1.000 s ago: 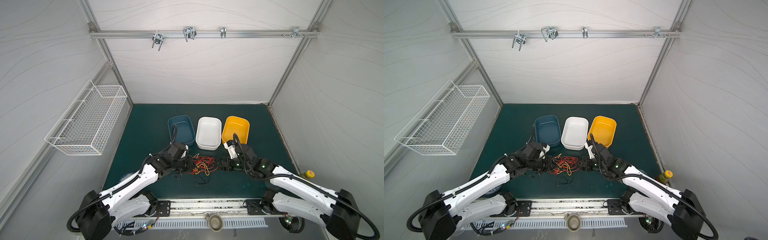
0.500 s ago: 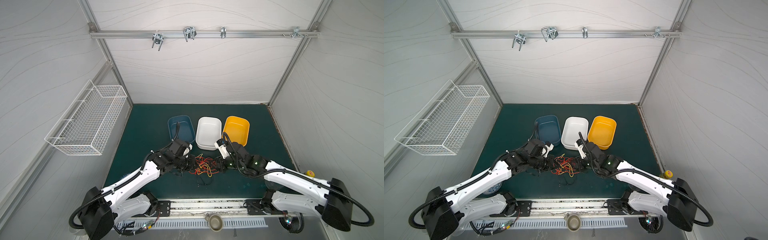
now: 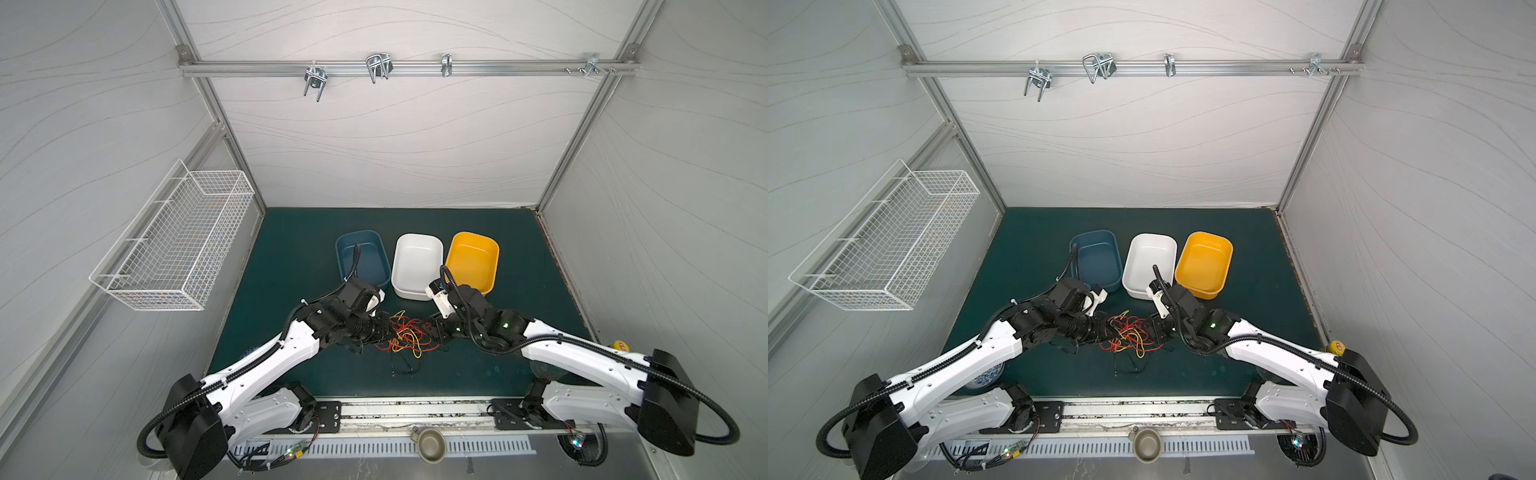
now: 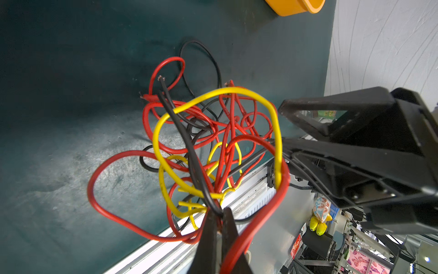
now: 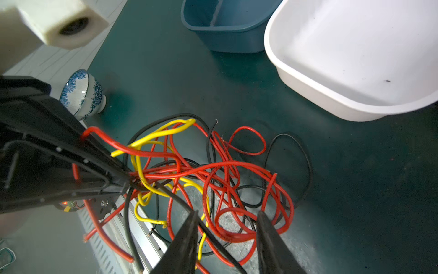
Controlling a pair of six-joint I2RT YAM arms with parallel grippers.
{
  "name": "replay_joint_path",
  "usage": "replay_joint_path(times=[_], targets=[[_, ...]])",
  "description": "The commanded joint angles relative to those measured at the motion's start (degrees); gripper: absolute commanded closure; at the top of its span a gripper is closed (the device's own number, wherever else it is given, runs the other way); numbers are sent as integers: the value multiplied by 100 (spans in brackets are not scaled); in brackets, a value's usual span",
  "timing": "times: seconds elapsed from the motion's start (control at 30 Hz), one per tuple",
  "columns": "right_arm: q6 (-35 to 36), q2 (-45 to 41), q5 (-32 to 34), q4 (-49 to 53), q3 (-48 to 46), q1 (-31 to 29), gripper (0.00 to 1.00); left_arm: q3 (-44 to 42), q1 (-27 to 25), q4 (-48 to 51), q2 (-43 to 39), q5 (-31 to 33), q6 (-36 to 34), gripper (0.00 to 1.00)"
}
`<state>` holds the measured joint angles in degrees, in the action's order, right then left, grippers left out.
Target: Untangle the cables
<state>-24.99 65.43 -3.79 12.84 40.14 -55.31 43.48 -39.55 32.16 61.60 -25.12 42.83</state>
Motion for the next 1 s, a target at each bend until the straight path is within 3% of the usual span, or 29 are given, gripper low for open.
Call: replay_joint_path(times=[0.0,0.3,0.5,0.7,0.83,0.97], targets=[[-17,-76,-172,-251,-122,-76,59,301,-35,-74,9,-53,-101,100],[-58,114,-216,-457,-285,-138,67,292,-35,-44,3,-60,-116,100],[-51,260,-196,-484,-272,-156,86,292,-35,-41,-43,-73,-113,100],[-33,199,-153,-460,-305,-156,98,218,-35,-13,-115,-66,-153,100],[-14,92,-121,-448,-357,-156,97,196,-35,1,-151,-76,-182,100],[33,-25,-270,-548,-430,-155,81,196,-35,9,-170,-90,-196,100]])
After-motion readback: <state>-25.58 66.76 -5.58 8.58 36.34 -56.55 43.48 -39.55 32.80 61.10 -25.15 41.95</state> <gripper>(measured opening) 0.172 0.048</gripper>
